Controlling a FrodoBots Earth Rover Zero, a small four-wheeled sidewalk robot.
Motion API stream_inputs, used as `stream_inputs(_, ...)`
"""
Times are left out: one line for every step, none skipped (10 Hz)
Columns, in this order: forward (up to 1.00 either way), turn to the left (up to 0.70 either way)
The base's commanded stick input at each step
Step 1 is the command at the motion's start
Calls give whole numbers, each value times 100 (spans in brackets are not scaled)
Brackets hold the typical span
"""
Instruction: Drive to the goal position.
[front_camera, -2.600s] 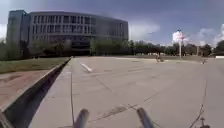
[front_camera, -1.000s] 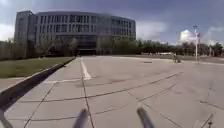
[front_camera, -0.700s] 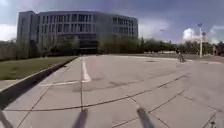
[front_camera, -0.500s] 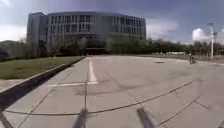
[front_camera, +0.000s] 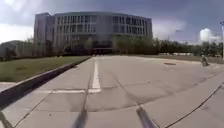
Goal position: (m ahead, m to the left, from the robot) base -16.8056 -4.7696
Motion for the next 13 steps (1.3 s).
stream_inputs(100, -2)
stream_inputs(100, -2)
stream_inputs(100, -2)
stream_inputs(100, -2)
stream_inputs(100, -5)
stream_inputs(100, -29)
stream_inputs(100, -38)
stream_inputs(100, -5)
stream_inputs(100, -2)
stream_inputs(100, -2)
stream_inputs(100, -2)
stream_inputs(100, -2)
stream_inputs(100, -2)
